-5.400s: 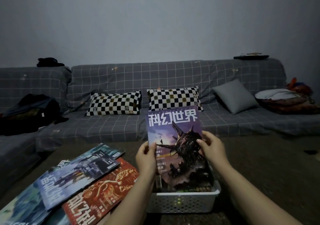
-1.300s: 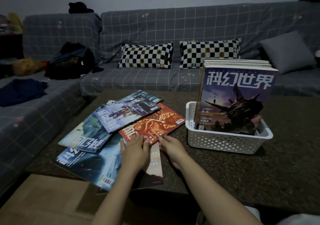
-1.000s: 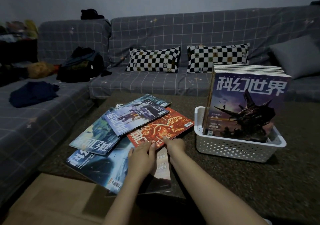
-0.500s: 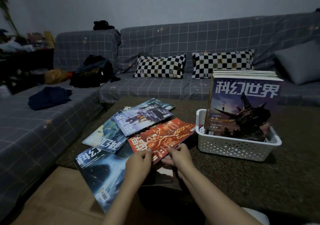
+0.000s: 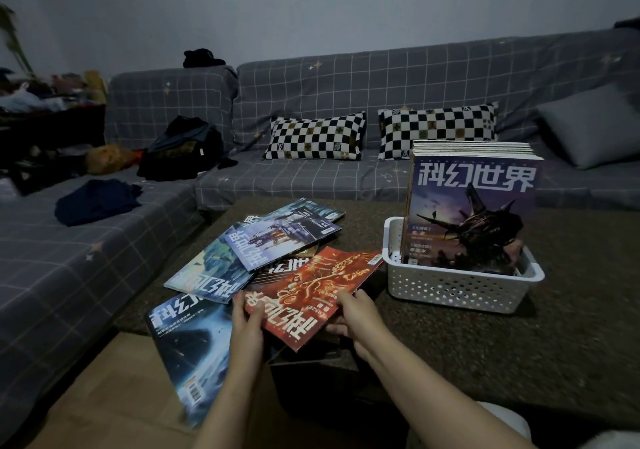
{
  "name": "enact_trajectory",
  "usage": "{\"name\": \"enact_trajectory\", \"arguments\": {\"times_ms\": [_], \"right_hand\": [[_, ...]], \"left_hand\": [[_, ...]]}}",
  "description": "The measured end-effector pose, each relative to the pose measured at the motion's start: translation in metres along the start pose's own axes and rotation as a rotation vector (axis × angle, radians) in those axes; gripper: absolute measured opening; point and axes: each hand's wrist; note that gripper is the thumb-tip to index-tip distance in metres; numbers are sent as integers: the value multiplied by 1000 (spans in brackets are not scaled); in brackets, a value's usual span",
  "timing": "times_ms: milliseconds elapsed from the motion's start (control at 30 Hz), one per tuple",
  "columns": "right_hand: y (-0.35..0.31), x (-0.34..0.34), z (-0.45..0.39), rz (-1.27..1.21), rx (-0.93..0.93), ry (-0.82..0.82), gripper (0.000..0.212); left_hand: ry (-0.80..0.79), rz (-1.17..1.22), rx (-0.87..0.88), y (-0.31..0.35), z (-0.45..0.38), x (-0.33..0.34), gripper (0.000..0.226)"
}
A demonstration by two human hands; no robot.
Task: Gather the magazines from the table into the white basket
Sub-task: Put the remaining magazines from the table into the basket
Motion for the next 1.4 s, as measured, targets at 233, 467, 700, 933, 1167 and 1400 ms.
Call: {"name": "enact_trajectory", "arguments": {"times_ms": [233, 467, 700, 933, 1167, 1400], "right_hand": [[25, 14, 18, 33, 5, 20, 38], [-8, -12, 48, 2, 25, -55, 31], [-51, -52, 84, 337, -66, -93, 14], [-121, -70, 109, 760, -115, -30, 12], [-156, -79, 127, 1010, -43, -56, 15], [-182, -74, 129, 1397, -90, -232, 7]], "left_hand": [[64, 124, 85, 10, 16, 0, 72], [-12, 2, -52, 37, 31, -15, 66], [-336, -247, -29, 54, 51, 6, 78], [-409, -379, 214, 76, 54, 71, 96], [-216, -1034, 503, 92, 26, 116, 83], [-384, -1278, 643, 144, 16, 143, 45]]}}
Point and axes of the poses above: each hand's wrist, its own z-axis away from the middle knuckle, its own x-axis out of the palm, y = z × x, and after that the axes turned 15 degrees about -y, right-handed
